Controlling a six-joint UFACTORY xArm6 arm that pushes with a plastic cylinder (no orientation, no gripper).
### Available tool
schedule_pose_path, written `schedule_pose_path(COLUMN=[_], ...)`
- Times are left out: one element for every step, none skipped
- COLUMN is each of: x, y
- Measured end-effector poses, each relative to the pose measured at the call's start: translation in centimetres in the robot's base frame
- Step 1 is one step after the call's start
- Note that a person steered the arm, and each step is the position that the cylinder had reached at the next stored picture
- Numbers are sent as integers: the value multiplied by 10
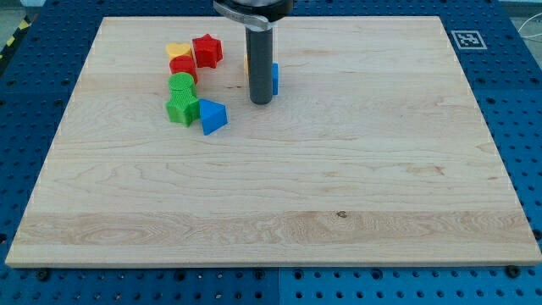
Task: Slide the yellow hexagon towards the red star
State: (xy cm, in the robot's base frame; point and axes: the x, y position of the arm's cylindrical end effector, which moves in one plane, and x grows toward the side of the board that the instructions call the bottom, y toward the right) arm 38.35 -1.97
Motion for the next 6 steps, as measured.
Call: schedule_pose_path(x=[-2, -5, -25, -47, -62, -69], y=[12, 43, 55, 52, 44, 31])
